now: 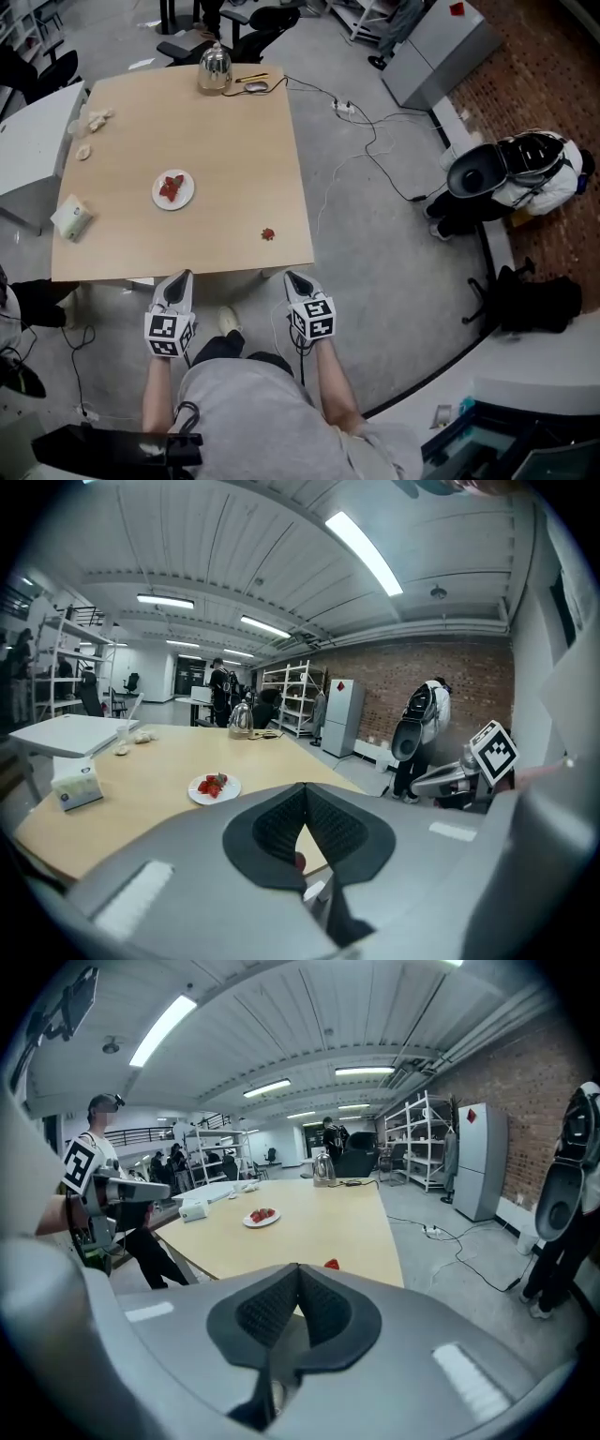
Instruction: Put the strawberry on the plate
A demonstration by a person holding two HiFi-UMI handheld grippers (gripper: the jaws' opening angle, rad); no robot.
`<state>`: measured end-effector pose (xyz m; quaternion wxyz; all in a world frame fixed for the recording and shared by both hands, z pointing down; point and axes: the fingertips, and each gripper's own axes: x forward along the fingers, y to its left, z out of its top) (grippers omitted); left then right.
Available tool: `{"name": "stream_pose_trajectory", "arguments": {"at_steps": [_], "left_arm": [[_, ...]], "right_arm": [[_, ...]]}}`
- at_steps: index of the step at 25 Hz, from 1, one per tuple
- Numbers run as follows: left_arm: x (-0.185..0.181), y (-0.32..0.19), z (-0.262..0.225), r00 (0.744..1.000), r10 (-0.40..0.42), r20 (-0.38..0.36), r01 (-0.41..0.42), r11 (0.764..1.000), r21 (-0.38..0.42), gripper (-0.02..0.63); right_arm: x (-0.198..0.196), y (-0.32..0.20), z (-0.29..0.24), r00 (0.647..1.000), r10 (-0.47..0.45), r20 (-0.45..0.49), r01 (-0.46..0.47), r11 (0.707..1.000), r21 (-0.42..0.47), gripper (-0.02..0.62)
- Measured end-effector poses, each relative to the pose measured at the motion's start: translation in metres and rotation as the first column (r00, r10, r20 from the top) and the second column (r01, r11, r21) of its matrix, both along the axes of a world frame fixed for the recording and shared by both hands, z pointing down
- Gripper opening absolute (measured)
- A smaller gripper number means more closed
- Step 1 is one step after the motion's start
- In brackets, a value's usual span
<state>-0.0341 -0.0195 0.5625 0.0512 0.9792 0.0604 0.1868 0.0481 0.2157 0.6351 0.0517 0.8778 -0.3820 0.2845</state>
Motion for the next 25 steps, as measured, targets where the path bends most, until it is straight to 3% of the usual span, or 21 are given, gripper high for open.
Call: {"name": "stream_pose_trajectory", "arguments": {"at_steps": [7, 16, 25], "left_arm": [[0.001, -0.022, 0.007, 0.998, -0.063, 0.016, 0.063, 0.998, -0.002, 0.020], [0.002, -0.047, 0.014, 0.988, -0.148, 0.037, 0.149, 0.989, -0.020, 0.020], [0.032, -0.058, 0.027, 0.977, -0.199, 0.082, 0.202, 0.979, -0.029, 0.020]], "right_arm": [[0.033, -0.014, 0.004, 1.000, -0.007, -0.014, 0.007, 1.000, -0.016, 0.008], [0.067, -0.045, 0.015, 0.996, -0.086, 0.001, 0.086, 0.994, -0.062, 0.008], [0.107, -0.064, 0.059, 0.987, -0.150, 0.055, 0.156, 0.979, -0.129, 0.015]]}}
